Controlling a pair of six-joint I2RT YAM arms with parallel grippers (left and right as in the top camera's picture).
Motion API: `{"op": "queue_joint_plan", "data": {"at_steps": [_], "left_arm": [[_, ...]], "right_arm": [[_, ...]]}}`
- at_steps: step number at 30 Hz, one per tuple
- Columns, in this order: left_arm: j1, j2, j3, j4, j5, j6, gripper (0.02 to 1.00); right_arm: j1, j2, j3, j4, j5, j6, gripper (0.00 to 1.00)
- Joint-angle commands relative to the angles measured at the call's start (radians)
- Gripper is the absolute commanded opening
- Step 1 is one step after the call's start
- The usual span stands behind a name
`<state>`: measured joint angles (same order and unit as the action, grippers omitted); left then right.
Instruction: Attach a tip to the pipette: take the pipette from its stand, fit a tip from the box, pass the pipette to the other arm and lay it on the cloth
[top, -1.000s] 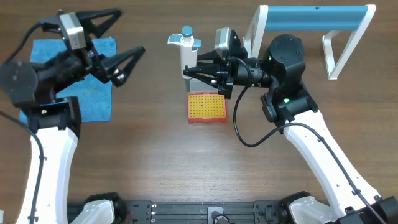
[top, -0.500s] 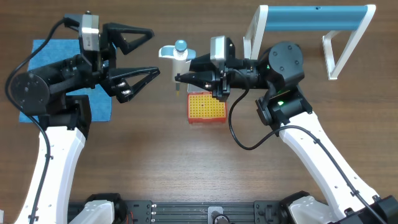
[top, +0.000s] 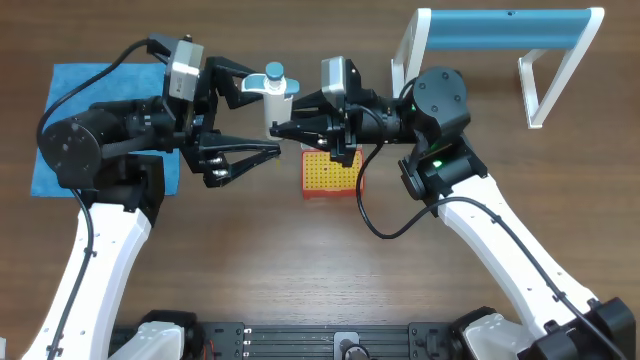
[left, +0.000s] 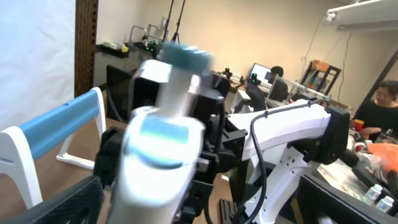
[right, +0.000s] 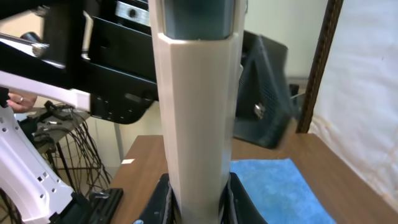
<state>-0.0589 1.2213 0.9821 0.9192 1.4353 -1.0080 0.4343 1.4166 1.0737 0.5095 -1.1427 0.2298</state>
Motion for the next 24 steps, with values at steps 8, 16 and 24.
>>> {"op": "queue_joint_plan", "data": {"at_steps": [8, 16, 24], "left_arm": [[0.000, 0.005, 0.014, 0.005, 0.012, 0.030, 0.779], [0.000, 0.005, 0.014, 0.005, -0.017, 0.048, 0.597], [0.000, 0.020, 0.014, 0.005, -0.017, 0.049, 0.364]], "right_arm": [[0.005, 0.009, 0.017, 0.009, 0.036, 0.123, 0.077], [0.026, 0.009, 0.017, 0.009, 0.036, 0.130, 0.080], [0.027, 0.009, 0.017, 0.008, 0.035, 0.137, 0.077]]}}
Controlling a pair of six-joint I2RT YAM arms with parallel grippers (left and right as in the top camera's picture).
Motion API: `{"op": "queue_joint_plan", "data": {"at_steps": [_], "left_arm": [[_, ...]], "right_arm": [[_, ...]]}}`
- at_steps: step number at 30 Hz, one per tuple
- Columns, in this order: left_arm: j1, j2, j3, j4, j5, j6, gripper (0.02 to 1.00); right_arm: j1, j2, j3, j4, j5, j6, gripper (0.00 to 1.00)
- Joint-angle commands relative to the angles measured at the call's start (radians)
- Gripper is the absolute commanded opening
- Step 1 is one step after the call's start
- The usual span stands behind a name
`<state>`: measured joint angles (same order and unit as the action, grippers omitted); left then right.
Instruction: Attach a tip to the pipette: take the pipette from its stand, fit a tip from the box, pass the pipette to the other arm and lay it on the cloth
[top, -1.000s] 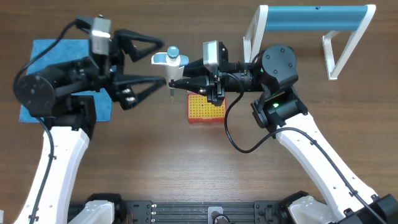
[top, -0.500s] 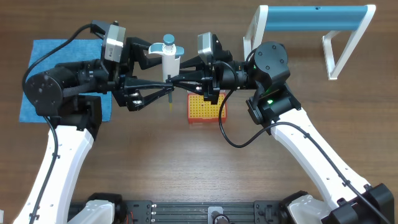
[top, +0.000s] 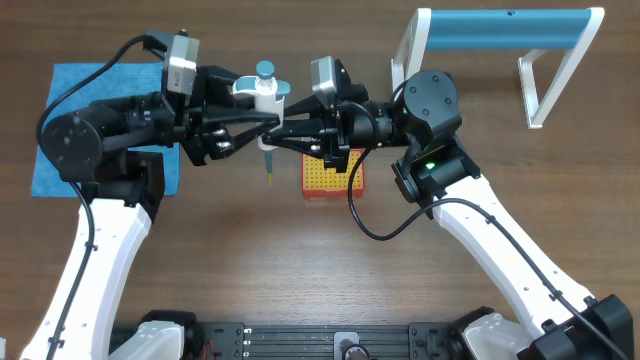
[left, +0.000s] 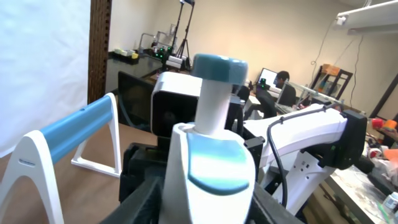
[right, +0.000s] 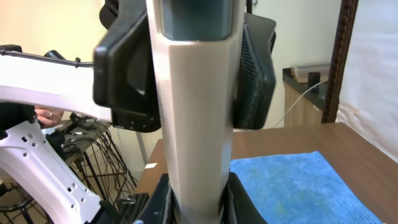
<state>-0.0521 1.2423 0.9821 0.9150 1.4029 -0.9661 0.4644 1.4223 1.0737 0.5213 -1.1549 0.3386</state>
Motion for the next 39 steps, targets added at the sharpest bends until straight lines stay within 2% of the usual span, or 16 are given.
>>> {"op": "queue_joint_plan", "data": {"at_steps": [1, 3, 5, 11, 12, 13, 14, 15, 21, 25, 28, 30, 33, 34, 36, 39], "left_arm": [[-0.007, 0.001, 0.014, 0.010, 0.015, 0.007, 0.327], [-0.007, 0.006, 0.014, 0.010, 0.015, 0.007, 0.261], [-0.007, 0.011, 0.014, 0.010, 0.015, 0.007, 0.132], [-0.007, 0.012, 0.014, 0.010, 0.015, 0.033, 0.034], [-0.007, 0.012, 0.014, 0.010, 0.015, 0.033, 0.029], [-0.007, 0.012, 0.014, 0.010, 0.015, 0.033, 0.029], [-0.007, 0.012, 0.014, 0.010, 0.015, 0.033, 0.027], [-0.007, 0.012, 0.014, 0.010, 0.015, 0.033, 0.027], [0.005, 0.012, 0.014, -0.008, 0.016, 0.063, 0.027], [0.078, 0.024, 0.014, -0.061, 0.020, 0.067, 0.025], [0.138, 0.059, 0.014, -0.075, 0.037, 0.066, 0.025], [0.172, 0.099, 0.014, -0.099, 0.046, 0.066, 0.025], [0.204, 0.163, 0.013, -0.164, 0.047, 0.074, 0.027], [0.211, 0.190, 0.013, -0.196, 0.046, 0.096, 0.025], [0.217, 0.263, 0.012, -0.296, 0.024, 0.172, 0.027], [0.214, 0.338, 0.012, -0.418, -0.053, 0.248, 0.027]], "right_arm": [[-0.003, 0.003, 0.017, -0.003, 0.048, 0.029, 0.077], [-0.003, 0.003, 0.017, -0.003, 0.047, 0.028, 0.077], [-0.003, 0.003, 0.017, -0.003, 0.047, 0.029, 0.080], [-0.003, 0.003, 0.017, -0.003, 0.047, 0.054, 0.082], [-0.003, 0.003, 0.017, -0.003, 0.047, 0.054, 0.154], [-0.003, 0.003, 0.017, -0.003, 0.047, 0.054, 0.362], [-0.003, 0.003, 0.017, -0.003, 0.047, 0.055, 0.619], [-0.003, 0.003, 0.017, -0.003, 0.046, 0.059, 0.801], [-0.020, 0.003, 0.017, -0.003, -0.033, 0.096, 0.827], [-0.095, 0.003, 0.017, -0.019, -0.108, 0.175, 0.829], [-0.152, 0.003, 0.017, -0.133, -0.126, 0.175, 0.829], [-0.195, 0.003, 0.017, -0.278, -0.121, 0.100, 0.831], [-0.227, 0.003, 0.017, -0.467, -0.034, -0.019, 0.831], [-0.233, 0.003, 0.017, -0.549, 0.036, -0.063, 0.831], [-0.232, 0.003, 0.017, -0.722, 0.252, -0.139, 0.831], [-0.222, 0.003, 0.017, -0.834, 0.460, -0.154, 0.831]]}}
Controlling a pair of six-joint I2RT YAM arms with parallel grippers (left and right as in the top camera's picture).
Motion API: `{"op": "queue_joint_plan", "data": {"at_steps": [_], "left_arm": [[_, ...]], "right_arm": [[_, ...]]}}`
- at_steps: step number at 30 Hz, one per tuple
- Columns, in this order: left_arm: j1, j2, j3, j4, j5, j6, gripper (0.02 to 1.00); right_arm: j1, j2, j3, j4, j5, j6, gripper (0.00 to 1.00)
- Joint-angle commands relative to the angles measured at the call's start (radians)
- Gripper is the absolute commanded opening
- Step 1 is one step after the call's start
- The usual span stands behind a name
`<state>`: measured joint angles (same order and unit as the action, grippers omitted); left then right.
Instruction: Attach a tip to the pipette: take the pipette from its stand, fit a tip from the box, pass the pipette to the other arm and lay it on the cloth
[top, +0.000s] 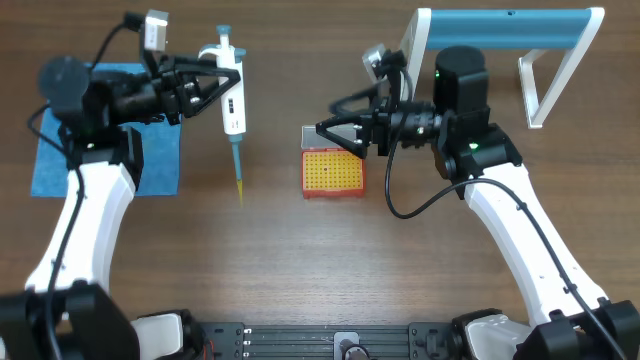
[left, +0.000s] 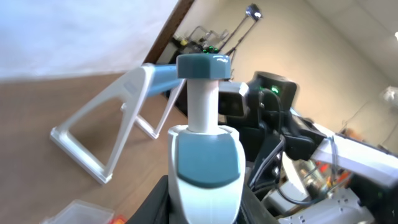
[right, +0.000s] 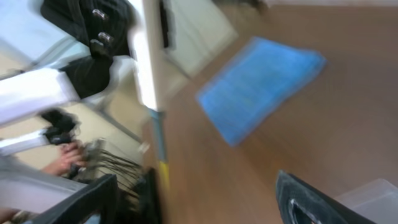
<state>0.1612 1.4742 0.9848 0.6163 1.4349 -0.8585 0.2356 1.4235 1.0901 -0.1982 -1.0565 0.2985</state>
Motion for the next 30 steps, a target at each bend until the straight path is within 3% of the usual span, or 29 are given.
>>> {"op": "queue_joint_plan", "data": {"at_steps": [1, 9, 17, 26, 30], "left_arm": [[0.000, 0.142, 0.009, -0.181, -0.139, 0.166, 0.027], [-0.055, 0.158, 0.016, -0.434, -0.476, 0.278, 0.027], [-0.047, 0.157, 0.357, -1.205, -0.859, 0.662, 0.025], [0.118, 0.163, 0.738, -1.673, -1.118, 0.909, 0.025], [0.204, 0.199, 0.753, -1.740, -1.159, 0.973, 0.027]], "right_arm": [[0.015, 0.002, 0.000, -0.139, 0.442, -0.114, 0.831], [0.033, -0.010, 0.001, -0.196, 0.712, -0.113, 0.833], [0.033, -0.150, 0.001, -0.417, 0.989, -0.113, 0.833], [0.033, -0.562, 0.001, -0.494, 1.211, -0.114, 0.836], [0.032, -0.823, 0.001, -0.526, 1.430, -0.114, 0.836]]}}
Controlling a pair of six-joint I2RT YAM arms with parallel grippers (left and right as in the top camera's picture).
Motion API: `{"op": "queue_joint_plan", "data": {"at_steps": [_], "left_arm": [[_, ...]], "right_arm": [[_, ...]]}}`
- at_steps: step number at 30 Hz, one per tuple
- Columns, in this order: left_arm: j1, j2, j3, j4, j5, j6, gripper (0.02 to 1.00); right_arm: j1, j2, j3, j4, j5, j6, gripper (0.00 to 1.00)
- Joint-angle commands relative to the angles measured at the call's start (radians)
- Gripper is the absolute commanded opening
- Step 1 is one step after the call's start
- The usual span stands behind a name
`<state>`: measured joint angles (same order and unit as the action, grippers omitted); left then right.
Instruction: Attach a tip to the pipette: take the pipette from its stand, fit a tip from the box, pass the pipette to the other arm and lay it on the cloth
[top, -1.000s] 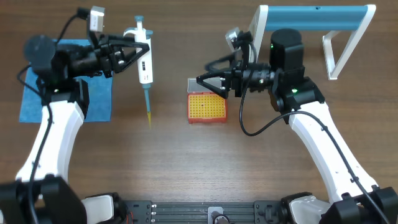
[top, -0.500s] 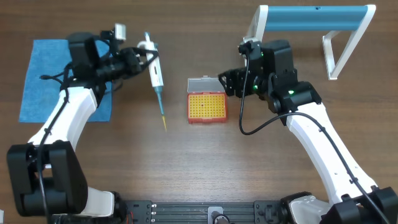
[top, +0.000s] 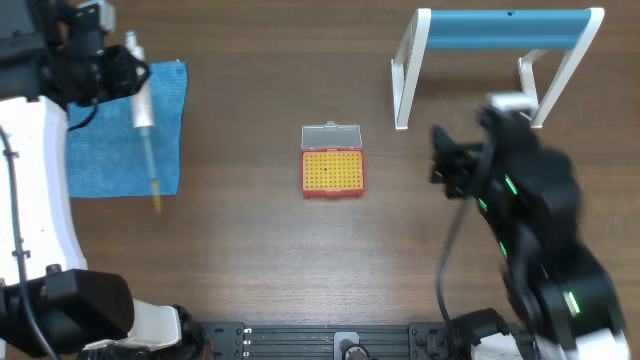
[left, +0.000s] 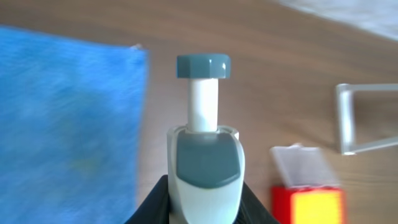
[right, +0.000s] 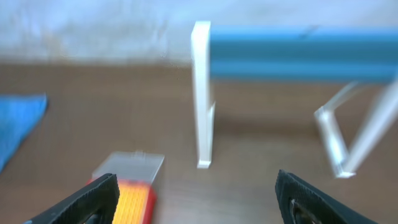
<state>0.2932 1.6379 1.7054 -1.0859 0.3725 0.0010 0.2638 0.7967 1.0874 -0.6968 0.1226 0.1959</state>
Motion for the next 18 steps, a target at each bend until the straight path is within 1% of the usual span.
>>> {"op": "queue_joint_plan", "data": {"at_steps": [1, 3, 5, 7, 9, 11, 14, 16, 18], "left_arm": [[0.085, 0.052, 0.032, -0.040, -0.113, 0.124, 0.027], [0.094, 0.087, 0.032, -0.040, -0.116, 0.172, 0.025], [0.091, 0.134, 0.032, -0.033, -0.140, 0.220, 0.027], [0.085, 0.182, 0.032, -0.013, -0.180, 0.226, 0.025], [0.085, 0.233, 0.033, 0.012, -0.186, 0.237, 0.027], [0.085, 0.280, 0.037, 0.036, -0.186, 0.237, 0.027], [0.083, 0.333, 0.039, 0.087, -0.187, 0.237, 0.027], [0.072, 0.360, 0.040, 0.121, -0.229, 0.237, 0.027], [0.056, 0.381, 0.040, 0.160, -0.261, 0.245, 0.027]], "right_arm": [[0.004, -0.253, 0.003, -0.049, 0.298, -0.011, 0.836], [0.004, -0.349, 0.003, -0.107, 0.302, -0.010, 0.836], [0.004, -0.440, 0.003, -0.146, 0.252, -0.010, 0.836], [0.004, -0.520, 0.002, -0.217, 0.239, -0.006, 0.836], [0.004, -0.608, -0.019, -0.251, 0.201, -0.007, 0.836], [0.004, -0.688, -0.058, -0.240, 0.149, -0.007, 0.836], [0.004, -0.794, -0.150, -0.227, 0.106, -0.006, 0.836], [0.003, -0.781, -0.201, -0.203, 0.092, -0.006, 0.836], [0.003, -0.777, -0.298, -0.087, 0.093, -0.007, 0.838]]}}
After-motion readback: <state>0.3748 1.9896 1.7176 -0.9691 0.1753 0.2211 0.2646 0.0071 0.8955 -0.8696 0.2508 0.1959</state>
